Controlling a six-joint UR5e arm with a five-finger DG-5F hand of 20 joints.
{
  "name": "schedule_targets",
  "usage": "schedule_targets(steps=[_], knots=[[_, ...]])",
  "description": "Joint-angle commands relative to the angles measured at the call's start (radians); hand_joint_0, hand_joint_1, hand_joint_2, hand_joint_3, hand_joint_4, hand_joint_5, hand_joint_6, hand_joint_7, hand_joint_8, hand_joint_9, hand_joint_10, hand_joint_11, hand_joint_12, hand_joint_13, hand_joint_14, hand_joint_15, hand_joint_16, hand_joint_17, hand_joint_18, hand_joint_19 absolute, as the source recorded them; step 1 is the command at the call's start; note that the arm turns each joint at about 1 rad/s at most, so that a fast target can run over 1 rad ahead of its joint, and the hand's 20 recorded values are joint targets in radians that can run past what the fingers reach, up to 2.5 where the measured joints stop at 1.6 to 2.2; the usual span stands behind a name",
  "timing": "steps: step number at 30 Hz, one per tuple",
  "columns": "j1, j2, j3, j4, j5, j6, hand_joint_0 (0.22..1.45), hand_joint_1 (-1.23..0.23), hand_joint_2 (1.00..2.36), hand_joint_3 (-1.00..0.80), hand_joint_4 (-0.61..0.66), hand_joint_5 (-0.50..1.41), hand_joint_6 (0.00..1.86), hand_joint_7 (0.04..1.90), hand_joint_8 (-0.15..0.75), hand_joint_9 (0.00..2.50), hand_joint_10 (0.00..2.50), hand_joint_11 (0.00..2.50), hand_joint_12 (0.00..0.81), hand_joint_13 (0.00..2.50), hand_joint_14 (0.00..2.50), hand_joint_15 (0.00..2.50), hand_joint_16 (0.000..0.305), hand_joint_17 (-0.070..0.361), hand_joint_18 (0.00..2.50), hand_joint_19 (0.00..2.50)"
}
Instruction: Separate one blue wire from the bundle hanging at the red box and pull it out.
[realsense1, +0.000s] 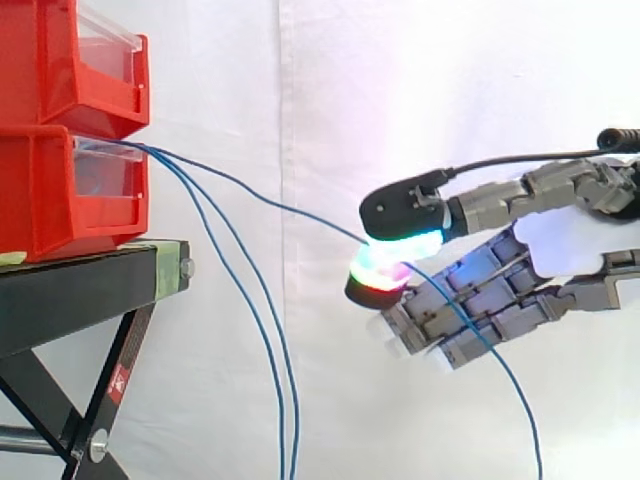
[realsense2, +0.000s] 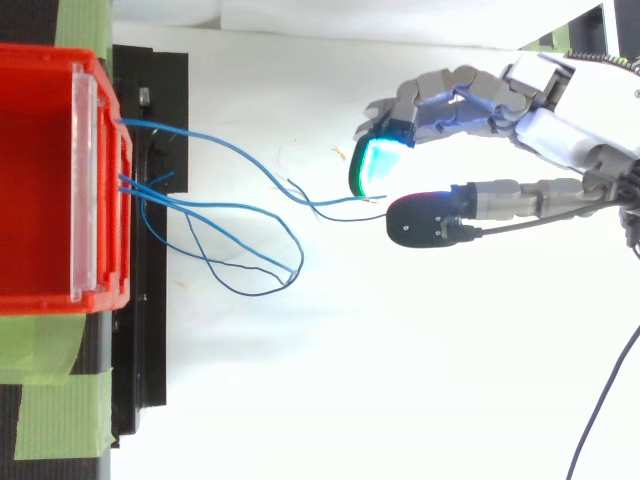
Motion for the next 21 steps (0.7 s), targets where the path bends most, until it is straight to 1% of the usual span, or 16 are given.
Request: schedule_targets(steps=[1, 8, 21], knots=[[0.001, 0.001, -0.003, 0.031, 0.003, -0.002, 0.61, -0.75, 1.0, 0.18, -0.04, -0.13, 0.86, 1.33, 0.316, 0.46, 0.01, 0.31, 0.408, 0.21, 0.01, 0.2, 0.063, 0.141, 0.31, 0.45], [0.001, 0.001, -0.003, 0.031, 0.0, -0.013, 0.61, -0.75, 1.0, 0.18, -0.04, -0.13, 0.86, 1.33, 0.317, 0.47, 0.01, 0.31, 0.408, 0.21, 0.01, 0.2, 0.062, 0.141, 0.31, 0.46], [0.001, 0.001, -0.003, 0.033, 0.0, -0.013, 0.61, -0.75, 1.0, 0.18, -0.04, -0.13, 0.86, 1.33, 0.319, 0.47, 0.01, 0.32, 0.407, 0.21, 0.01, 0.2, 0.062, 0.14, 0.31, 0.44]])
